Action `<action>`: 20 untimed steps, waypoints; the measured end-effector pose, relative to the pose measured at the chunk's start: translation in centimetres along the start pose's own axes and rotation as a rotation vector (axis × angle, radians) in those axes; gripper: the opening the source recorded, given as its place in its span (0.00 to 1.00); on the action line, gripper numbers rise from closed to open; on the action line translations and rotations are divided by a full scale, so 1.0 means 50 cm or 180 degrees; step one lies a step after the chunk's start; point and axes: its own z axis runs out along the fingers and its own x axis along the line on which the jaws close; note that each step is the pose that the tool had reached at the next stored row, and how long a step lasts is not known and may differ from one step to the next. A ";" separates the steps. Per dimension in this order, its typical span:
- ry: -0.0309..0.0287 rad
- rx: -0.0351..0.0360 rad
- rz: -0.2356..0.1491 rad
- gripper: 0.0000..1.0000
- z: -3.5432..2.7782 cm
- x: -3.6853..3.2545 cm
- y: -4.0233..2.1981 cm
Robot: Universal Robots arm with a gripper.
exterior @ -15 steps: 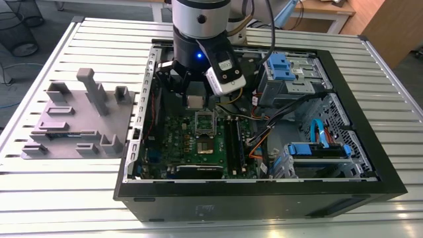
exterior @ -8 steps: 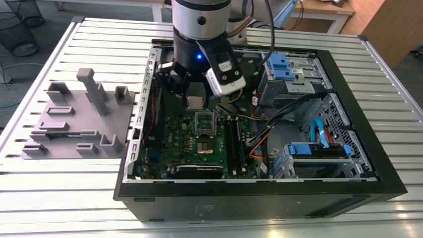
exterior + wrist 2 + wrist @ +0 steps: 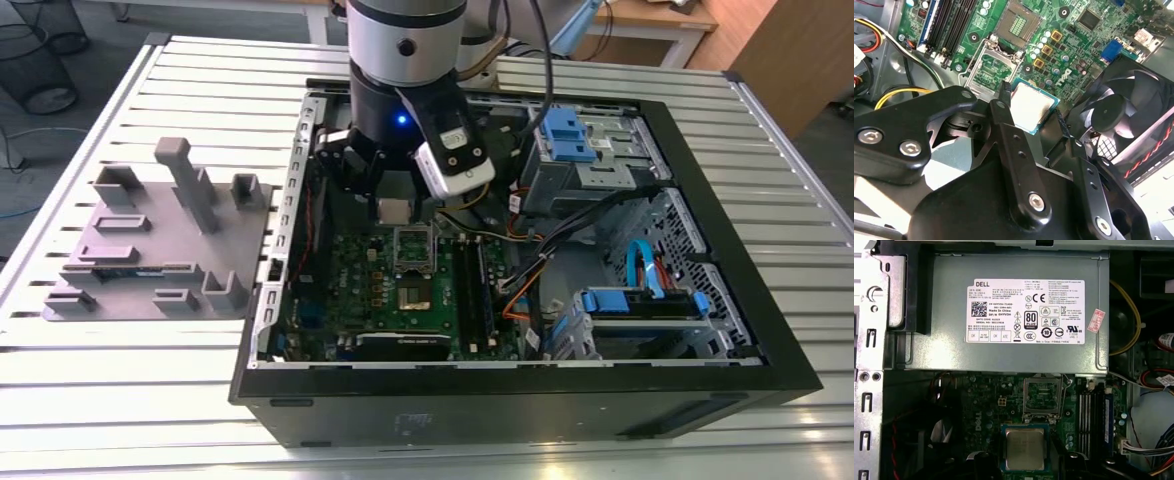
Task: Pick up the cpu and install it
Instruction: 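Place the cpu into insertion slot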
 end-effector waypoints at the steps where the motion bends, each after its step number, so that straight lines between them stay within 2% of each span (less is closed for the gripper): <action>1: 0.0000 0.0005 0.0000 0.47 0.001 0.000 -0.001; 5: -0.0002 0.0014 0.0000 0.47 0.004 0.000 -0.003; 14: -0.0071 0.0014 -0.0003 0.47 0.015 0.000 -0.010; 20: -0.0075 0.0016 -0.0002 0.47 0.022 0.000 -0.014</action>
